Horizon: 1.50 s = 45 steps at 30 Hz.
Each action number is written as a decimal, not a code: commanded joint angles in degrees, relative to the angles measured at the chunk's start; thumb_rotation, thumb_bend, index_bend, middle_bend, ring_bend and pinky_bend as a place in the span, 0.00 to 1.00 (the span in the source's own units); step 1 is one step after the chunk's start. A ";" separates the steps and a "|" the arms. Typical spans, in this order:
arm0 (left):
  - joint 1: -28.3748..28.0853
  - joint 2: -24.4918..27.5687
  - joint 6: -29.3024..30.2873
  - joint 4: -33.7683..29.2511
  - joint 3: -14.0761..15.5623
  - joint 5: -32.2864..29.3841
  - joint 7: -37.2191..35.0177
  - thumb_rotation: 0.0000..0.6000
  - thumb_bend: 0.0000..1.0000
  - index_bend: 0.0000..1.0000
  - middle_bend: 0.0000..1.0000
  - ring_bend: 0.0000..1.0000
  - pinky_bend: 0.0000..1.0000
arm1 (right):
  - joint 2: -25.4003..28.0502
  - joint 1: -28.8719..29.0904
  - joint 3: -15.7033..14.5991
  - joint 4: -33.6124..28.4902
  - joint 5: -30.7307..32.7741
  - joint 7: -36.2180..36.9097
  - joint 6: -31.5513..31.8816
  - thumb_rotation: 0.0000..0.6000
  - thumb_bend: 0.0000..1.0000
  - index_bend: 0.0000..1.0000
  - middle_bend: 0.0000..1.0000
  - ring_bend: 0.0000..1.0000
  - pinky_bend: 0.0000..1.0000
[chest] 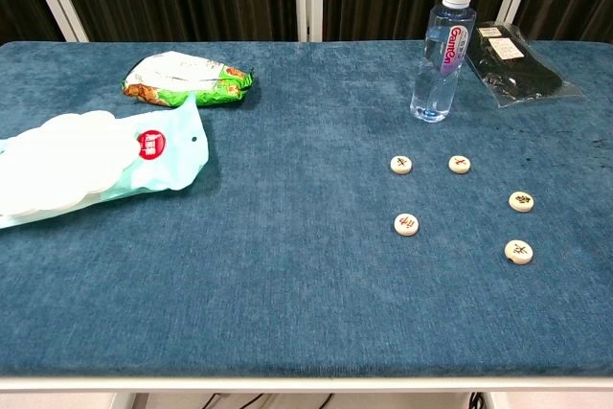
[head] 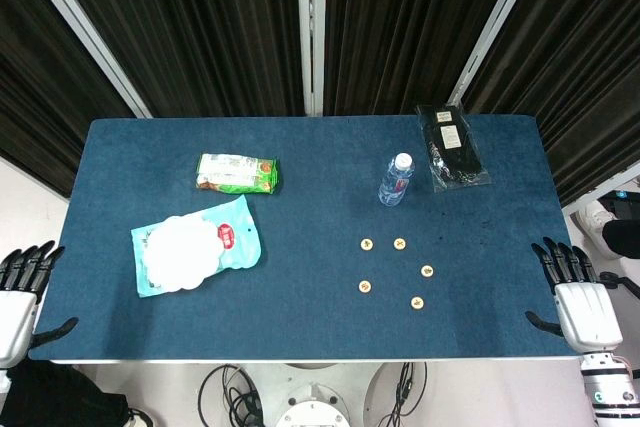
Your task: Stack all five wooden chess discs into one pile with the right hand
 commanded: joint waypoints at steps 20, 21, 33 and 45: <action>-0.06 0.35 0.21 -0.35 0.40 1.44 -1.37 1.00 0.00 0.07 0.01 0.00 0.00 | -0.05 3.90 1.14 -1.53 -6.01 -0.11 -0.56 1.00 0.06 0.00 0.00 0.00 0.00; -0.12 0.38 0.04 -0.35 0.48 1.47 -1.61 1.00 0.00 0.07 0.01 0.00 0.00 | 0.12 4.70 1.38 -1.97 -6.54 -0.63 -1.22 1.00 0.06 0.00 0.00 0.00 0.00; 0.06 1.15 1.13 -0.28 0.97 3.18 -4.62 1.00 0.00 0.07 0.01 0.00 0.00 | -3.38 19.93 6.79 -9.34 0.08 -19.28 -22.54 1.00 0.06 0.00 0.00 0.00 0.00; 0.18 1.91 1.44 0.05 1.30 3.61 -6.58 1.00 0.00 0.07 0.01 0.00 0.00 | -15.96 29.51 6.93 -3.97 9.42 -27.43 -32.82 1.00 0.07 0.00 0.00 0.00 0.00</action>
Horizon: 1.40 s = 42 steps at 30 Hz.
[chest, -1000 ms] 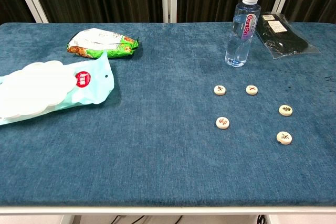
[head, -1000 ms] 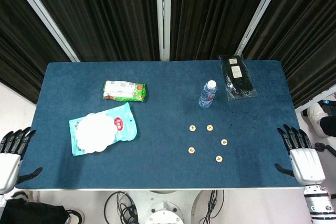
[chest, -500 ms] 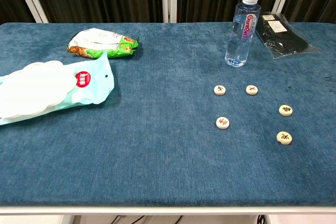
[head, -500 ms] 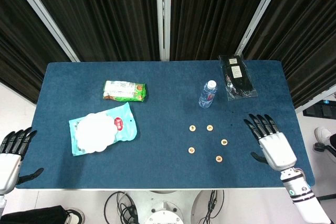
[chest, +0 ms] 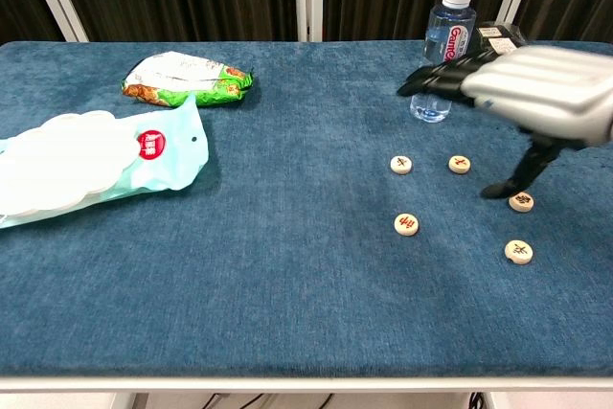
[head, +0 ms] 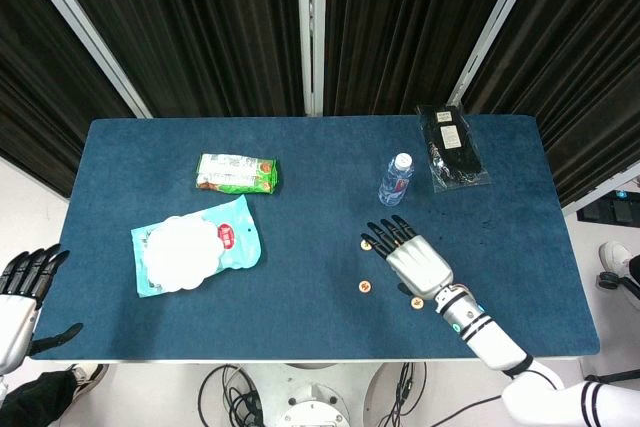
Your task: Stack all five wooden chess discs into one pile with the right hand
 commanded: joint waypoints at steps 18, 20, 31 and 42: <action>0.17 0.42 0.42 -0.03 0.13 0.26 -0.98 1.00 0.00 0.07 0.01 0.00 0.00 | -10.72 2.39 -5.05 9.34 -0.81 1.86 1.89 1.00 0.07 0.21 0.00 0.00 0.00; 0.16 0.46 0.33 0.00 0.14 0.18 -1.09 1.00 0.00 0.07 0.01 0.00 0.00 | -11.33 2.54 -5.26 10.21 -1.13 2.40 2.11 1.00 0.07 0.24 0.00 0.00 0.00; 0.13 0.82 -0.29 -0.37 0.26 -0.33 -1.26 1.00 0.00 0.07 0.01 0.00 0.00 | -12.39 3.32 -5.84 12.76 -1.36 4.02 2.24 1.00 0.14 0.37 0.00 0.00 0.00; 0.11 0.90 -0.42 -0.41 0.23 -0.45 -1.32 1.00 0.00 0.07 0.01 0.00 0.00 | -12.72 4.03 -6.21 13.66 -1.14 4.65 1.94 1.00 0.21 0.42 0.00 0.00 0.00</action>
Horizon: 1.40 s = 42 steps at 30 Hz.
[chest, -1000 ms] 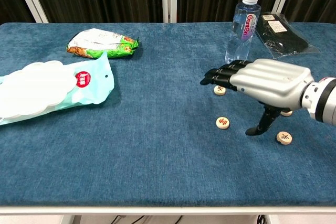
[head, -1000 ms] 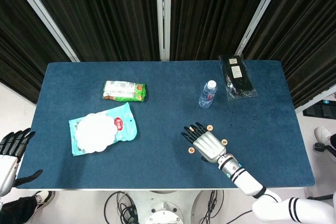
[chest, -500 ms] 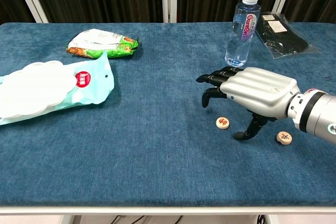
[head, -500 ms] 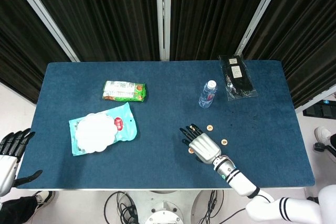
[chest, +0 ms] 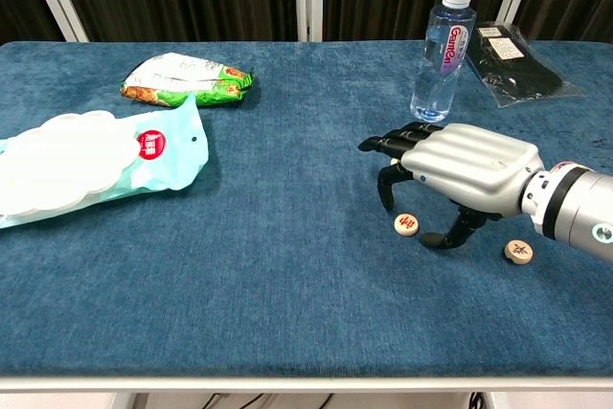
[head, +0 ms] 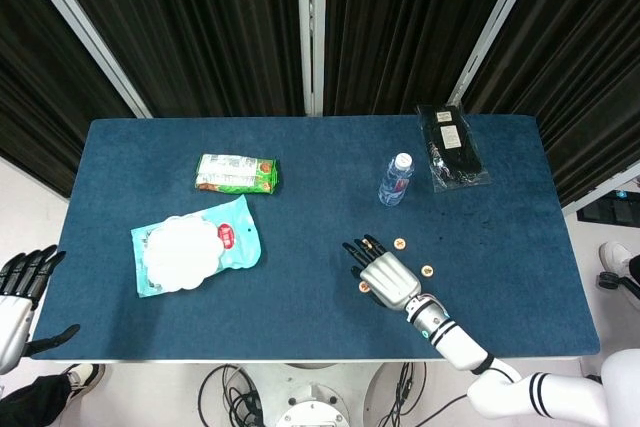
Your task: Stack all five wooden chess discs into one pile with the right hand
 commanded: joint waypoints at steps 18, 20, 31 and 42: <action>0.03 0.01 0.07 0.13 -0.09 -0.06 -0.17 1.00 0.00 0.07 0.01 0.00 0.00 | -0.08 0.87 -0.49 0.43 0.20 0.89 -0.11 1.00 0.29 0.50 0.00 0.00 0.00; 0.03 0.02 0.07 0.12 -0.08 -0.04 -0.18 1.00 0.00 0.07 0.01 0.00 0.00 | 0.12 0.88 -0.47 0.32 0.17 0.99 0.06 1.00 0.29 0.51 0.00 0.00 0.00; 0.22 0.16 0.59 -0.02 -0.07 0.26 -0.20 1.00 0.00 0.07 0.01 0.00 0.00 | 5.55 -0.66 -1.47 -3.36 -1.70 2.34 3.33 1.00 0.30 0.52 0.00 0.00 0.00; 0.08 0.00 0.26 -0.36 0.03 0.53 0.60 1.00 0.00 0.07 0.01 0.00 0.00 | 14.06 -6.27 -7.69 -6.93 -7.47 6.11 9.08 1.00 0.30 0.53 0.00 0.00 0.00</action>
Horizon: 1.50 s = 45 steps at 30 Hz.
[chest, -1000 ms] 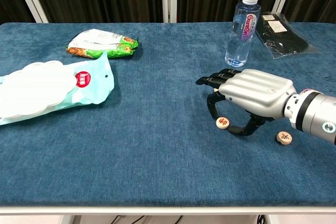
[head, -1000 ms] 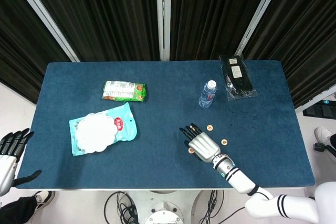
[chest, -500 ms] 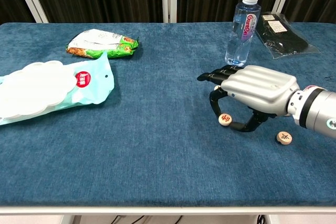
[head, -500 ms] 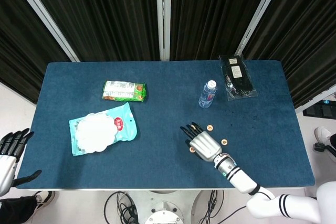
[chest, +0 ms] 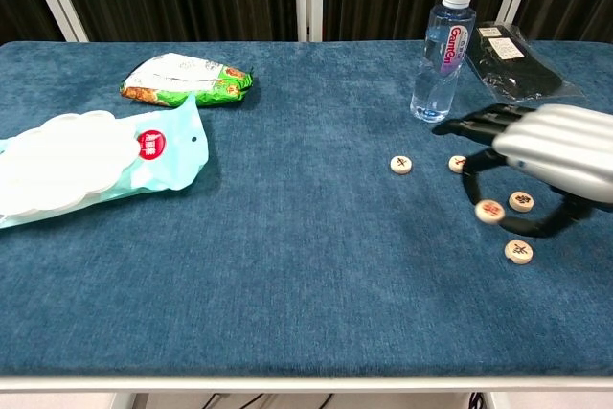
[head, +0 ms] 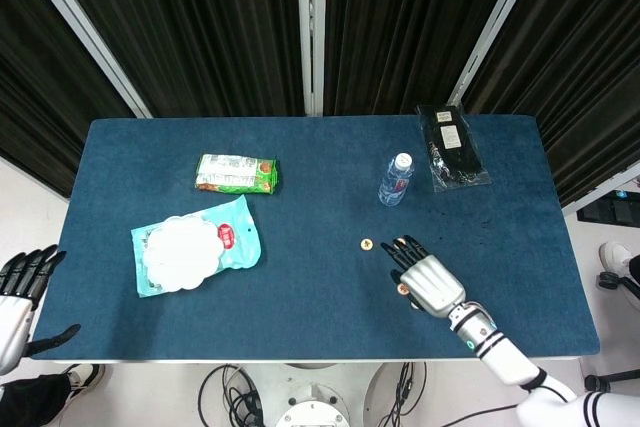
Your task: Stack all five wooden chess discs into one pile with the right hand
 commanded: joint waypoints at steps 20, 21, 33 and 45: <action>-0.27 -0.19 -0.87 -0.31 -0.02 -0.49 0.90 1.00 0.00 0.07 0.01 0.00 0.00 | -0.40 -3.10 -1.16 3.08 -1.87 0.32 -0.11 1.00 0.30 0.54 0.00 0.00 0.00; -0.25 -0.17 -0.83 -0.28 -0.03 -0.51 0.84 1.00 0.00 0.07 0.01 0.00 0.00 | -0.43 -3.13 -1.15 3.07 -1.86 0.25 -0.21 1.00 0.30 0.54 0.00 0.00 0.00; -0.11 -0.12 -0.46 -0.44 0.03 -0.20 1.03 1.00 0.00 0.07 0.01 0.00 0.00 | -0.27 -3.85 -1.24 2.65 -2.38 0.15 -0.40 1.00 0.30 0.53 0.00 0.00 0.00; -0.02 -0.11 -0.38 -0.50 -0.05 -0.43 1.10 1.00 0.00 0.07 0.01 0.00 0.00 | -0.46 -4.18 -0.98 2.78 -2.53 -0.40 -0.92 1.00 0.30 0.50 0.00 0.00 0.00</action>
